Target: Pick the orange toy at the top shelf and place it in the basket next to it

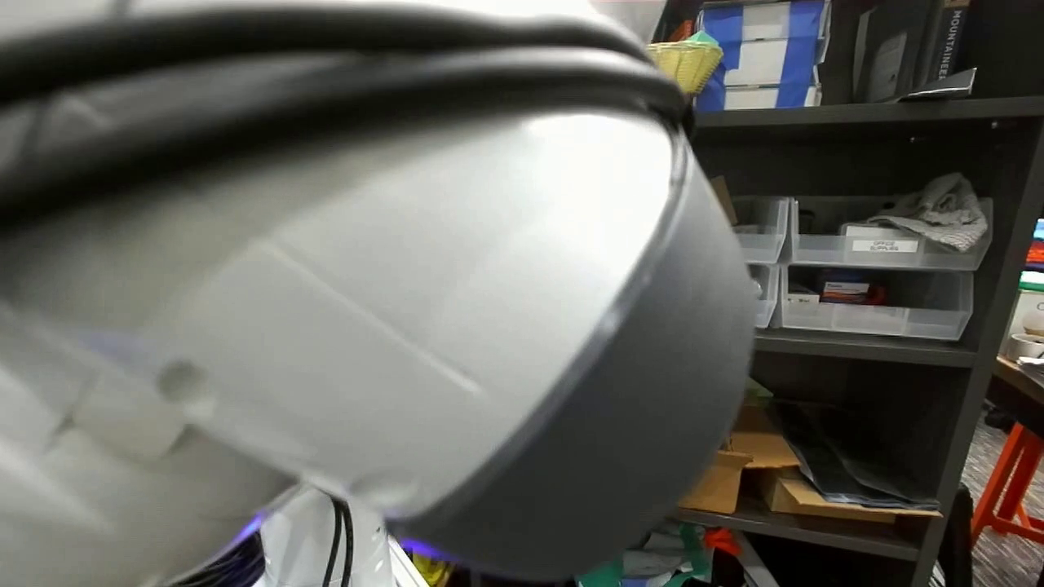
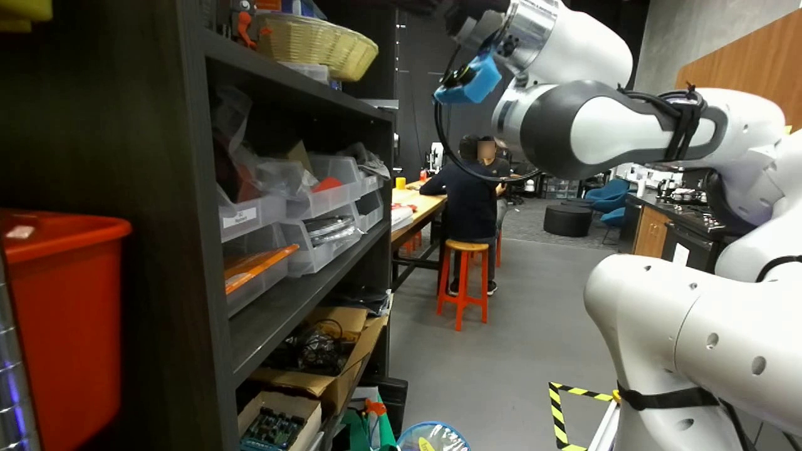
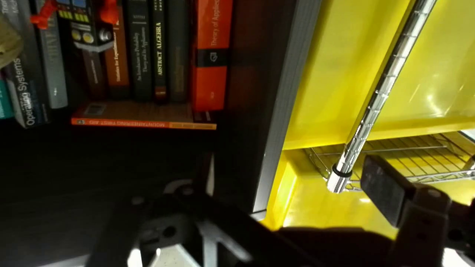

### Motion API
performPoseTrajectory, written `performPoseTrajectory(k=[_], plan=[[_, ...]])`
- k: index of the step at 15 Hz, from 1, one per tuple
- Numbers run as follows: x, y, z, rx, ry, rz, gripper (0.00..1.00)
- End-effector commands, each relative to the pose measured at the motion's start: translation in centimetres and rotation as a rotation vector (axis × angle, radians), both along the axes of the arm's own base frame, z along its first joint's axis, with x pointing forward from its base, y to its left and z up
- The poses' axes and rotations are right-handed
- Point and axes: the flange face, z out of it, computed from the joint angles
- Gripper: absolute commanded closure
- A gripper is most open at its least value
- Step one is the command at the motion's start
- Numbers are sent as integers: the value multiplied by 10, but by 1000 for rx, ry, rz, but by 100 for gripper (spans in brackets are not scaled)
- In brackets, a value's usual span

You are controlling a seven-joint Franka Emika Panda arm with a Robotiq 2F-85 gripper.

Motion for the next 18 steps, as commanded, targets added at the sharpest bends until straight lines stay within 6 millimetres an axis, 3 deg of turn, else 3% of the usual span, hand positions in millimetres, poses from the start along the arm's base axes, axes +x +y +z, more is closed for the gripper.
performPoseTrajectory(k=[1, 12, 18], plan=[[-3, -3, 0, 10, -4, 2, 0], [-7, -2, -2, 13, -6, 11, 0], [-17, -43, 15, 66, -107, -59, 0]])
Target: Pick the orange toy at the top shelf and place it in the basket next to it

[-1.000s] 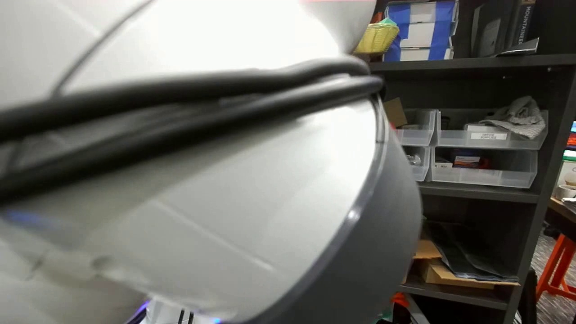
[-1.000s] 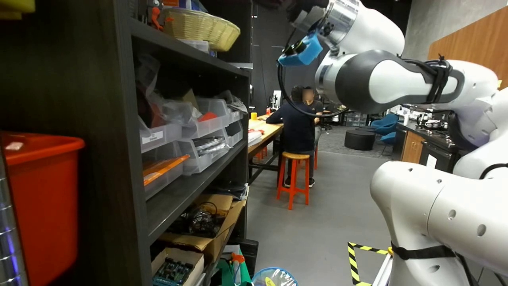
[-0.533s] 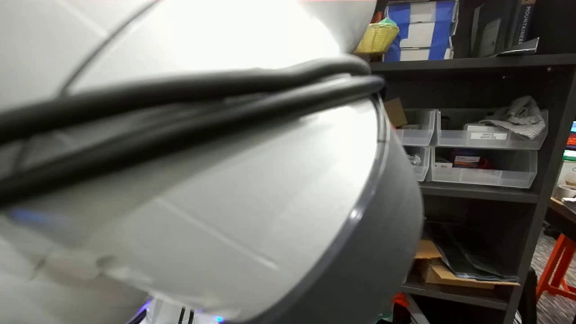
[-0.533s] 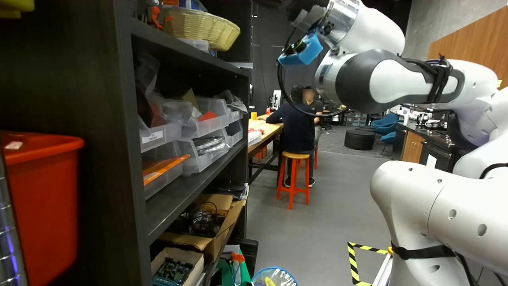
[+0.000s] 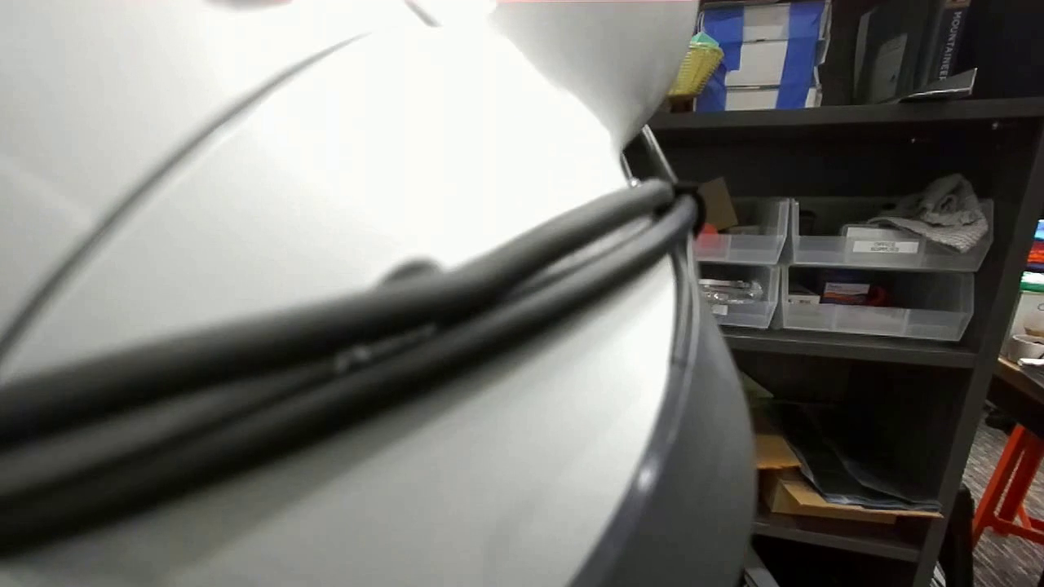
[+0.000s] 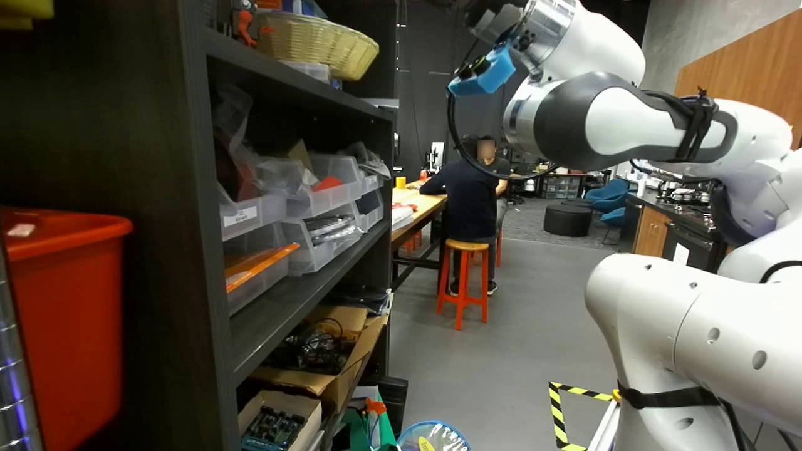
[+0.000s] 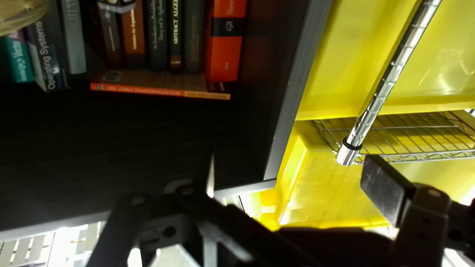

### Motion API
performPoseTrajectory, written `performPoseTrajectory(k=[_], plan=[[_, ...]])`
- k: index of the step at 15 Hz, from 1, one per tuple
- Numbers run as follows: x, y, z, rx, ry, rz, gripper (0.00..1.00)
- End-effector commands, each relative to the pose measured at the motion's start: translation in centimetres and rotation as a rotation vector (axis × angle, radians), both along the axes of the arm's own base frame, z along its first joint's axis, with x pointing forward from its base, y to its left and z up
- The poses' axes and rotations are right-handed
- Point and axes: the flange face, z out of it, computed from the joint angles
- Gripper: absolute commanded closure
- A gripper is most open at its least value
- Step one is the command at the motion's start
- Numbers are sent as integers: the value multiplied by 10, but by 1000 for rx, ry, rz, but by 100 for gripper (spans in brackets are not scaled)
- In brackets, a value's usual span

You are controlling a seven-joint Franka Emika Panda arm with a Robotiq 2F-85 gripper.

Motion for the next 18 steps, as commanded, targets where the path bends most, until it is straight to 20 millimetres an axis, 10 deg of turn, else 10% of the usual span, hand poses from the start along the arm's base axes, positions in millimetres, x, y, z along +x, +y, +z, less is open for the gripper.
performPoseTrajectory(k=[1, 18], plan=[[-13, -21, 4, 25, -69, -33, 0], [-2, -19, -1, 16, -61, -31, 0]])
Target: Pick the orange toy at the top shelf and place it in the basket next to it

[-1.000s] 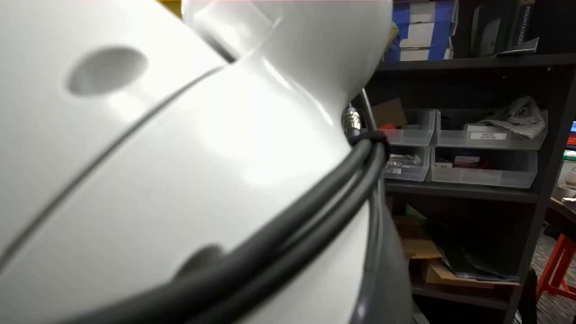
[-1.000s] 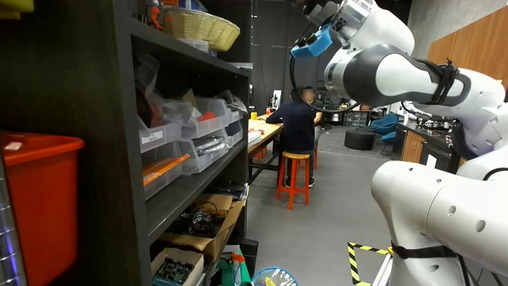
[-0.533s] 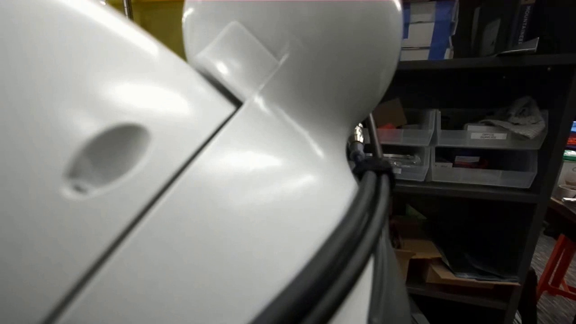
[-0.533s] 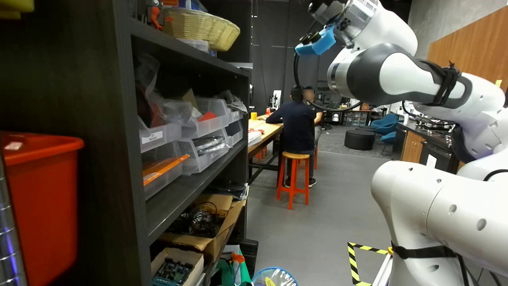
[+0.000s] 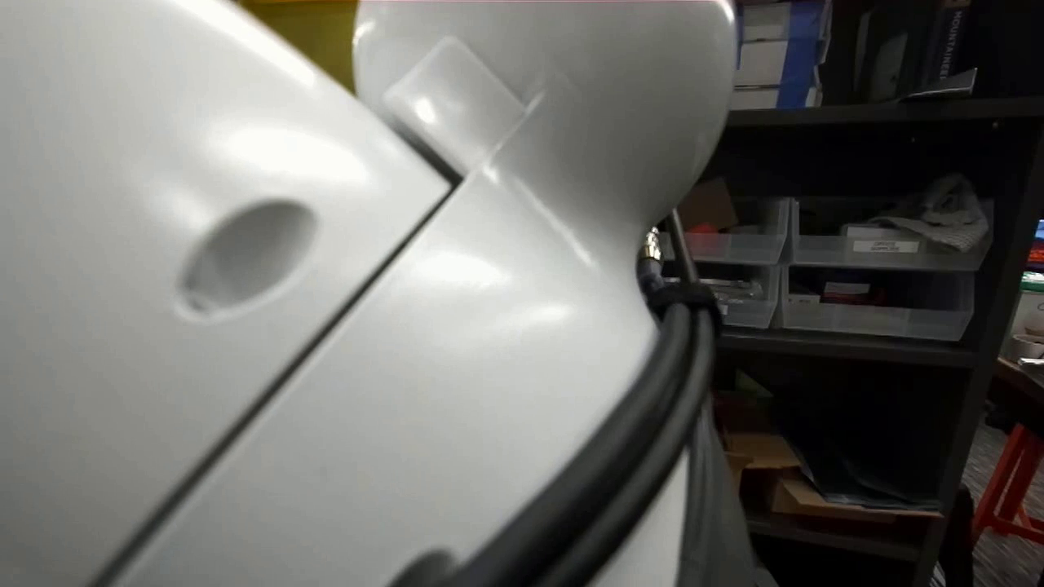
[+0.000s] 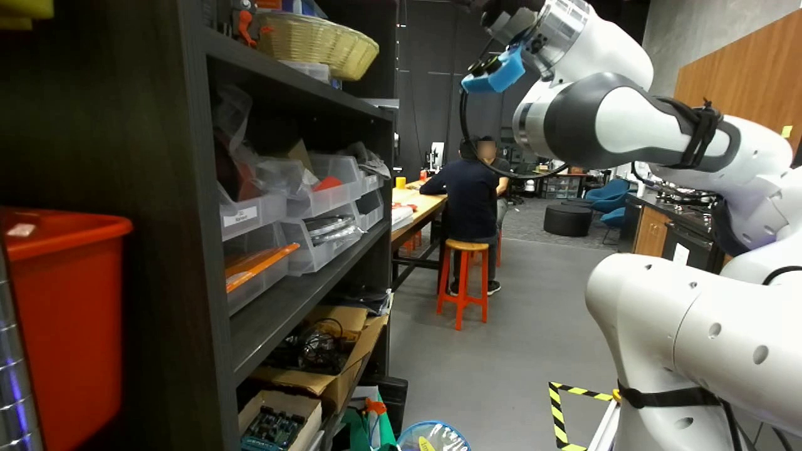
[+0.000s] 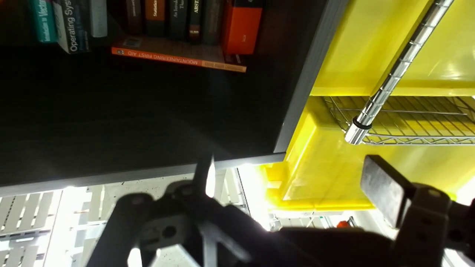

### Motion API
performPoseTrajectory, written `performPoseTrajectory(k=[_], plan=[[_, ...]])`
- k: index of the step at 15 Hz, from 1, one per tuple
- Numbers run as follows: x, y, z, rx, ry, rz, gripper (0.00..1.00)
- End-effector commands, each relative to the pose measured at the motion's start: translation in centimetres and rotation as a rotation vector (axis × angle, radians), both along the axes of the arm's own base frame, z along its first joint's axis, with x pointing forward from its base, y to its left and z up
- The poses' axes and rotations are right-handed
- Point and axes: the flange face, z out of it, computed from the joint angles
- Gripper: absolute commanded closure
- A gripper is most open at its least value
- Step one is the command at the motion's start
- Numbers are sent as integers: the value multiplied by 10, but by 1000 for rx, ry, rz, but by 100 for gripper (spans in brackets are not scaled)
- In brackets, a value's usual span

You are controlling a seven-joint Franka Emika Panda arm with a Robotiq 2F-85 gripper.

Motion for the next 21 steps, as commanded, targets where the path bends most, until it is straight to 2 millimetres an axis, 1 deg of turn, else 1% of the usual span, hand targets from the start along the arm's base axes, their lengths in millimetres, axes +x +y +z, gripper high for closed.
performPoseTrajectory(k=[1, 8, 15, 18, 20, 21], plan=[[5, 7, -4, -12, 9, 5, 0], [9, 18, -8, -29, 24, 22, 0], [16, 44, -16, -102, 36, 35, 0], [17, 39, -9, -123, -11, 3, 0], [13, 34, -2, -140, -56, -19, 0], [12, 37, -2, -151, -70, -18, 0]])
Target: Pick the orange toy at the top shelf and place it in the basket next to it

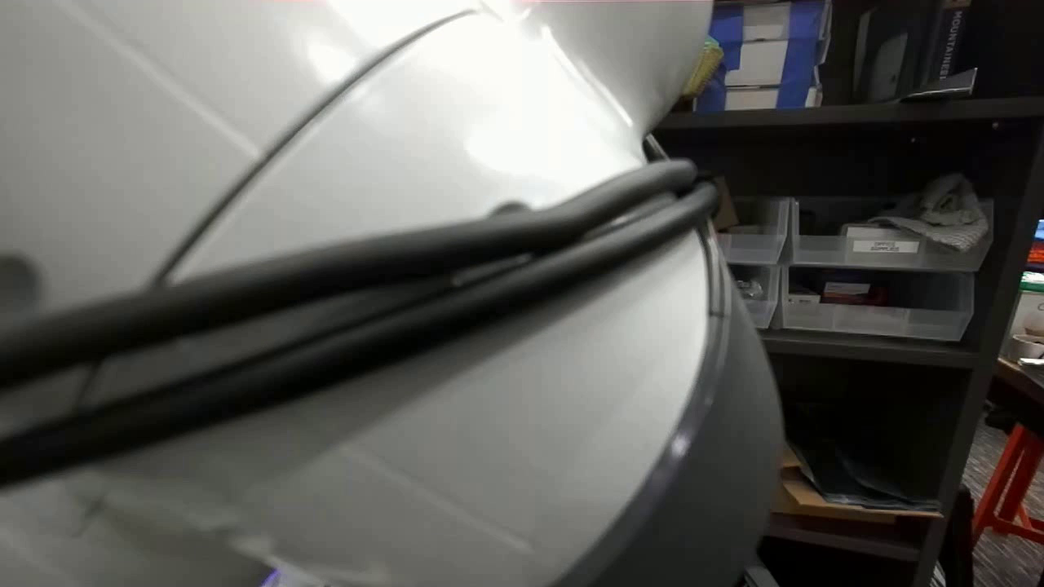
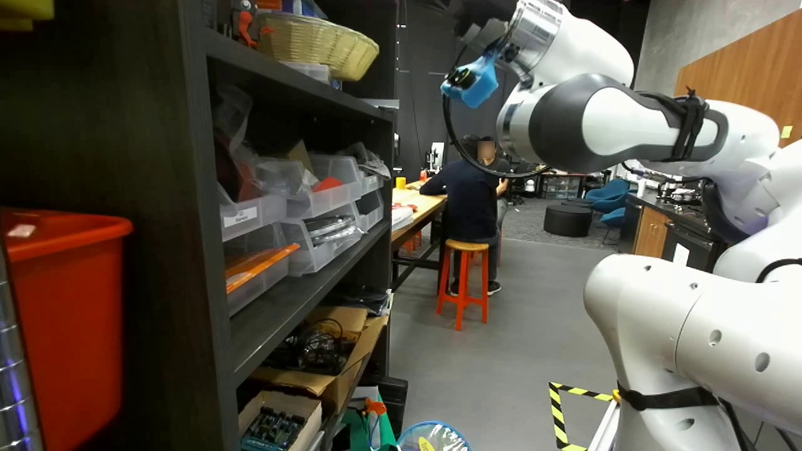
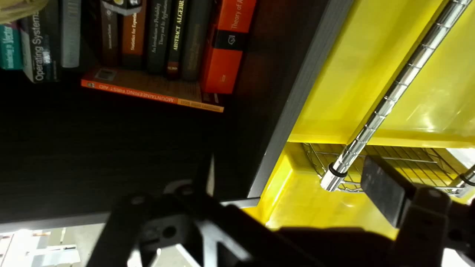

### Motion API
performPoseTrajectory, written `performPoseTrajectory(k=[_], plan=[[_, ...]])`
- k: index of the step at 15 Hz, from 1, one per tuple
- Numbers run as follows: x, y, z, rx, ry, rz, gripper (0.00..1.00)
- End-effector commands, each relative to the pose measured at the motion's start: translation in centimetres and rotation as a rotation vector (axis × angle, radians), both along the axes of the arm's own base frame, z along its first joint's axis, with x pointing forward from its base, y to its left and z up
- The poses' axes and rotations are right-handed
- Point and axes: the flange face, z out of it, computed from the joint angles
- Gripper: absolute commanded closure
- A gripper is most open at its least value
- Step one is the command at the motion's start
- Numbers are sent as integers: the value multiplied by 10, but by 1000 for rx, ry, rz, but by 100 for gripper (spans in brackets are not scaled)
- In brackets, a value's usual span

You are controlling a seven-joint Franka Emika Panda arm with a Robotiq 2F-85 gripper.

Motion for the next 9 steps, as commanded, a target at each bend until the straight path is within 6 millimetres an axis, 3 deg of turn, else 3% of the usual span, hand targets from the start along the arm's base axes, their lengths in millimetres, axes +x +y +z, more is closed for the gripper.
performPoseTrajectory(k=[1, 9], plan=[[-5, 4, 9, -36, -69, -13, 0], [-2, 26, 13, -118, -93, -49, 0]])
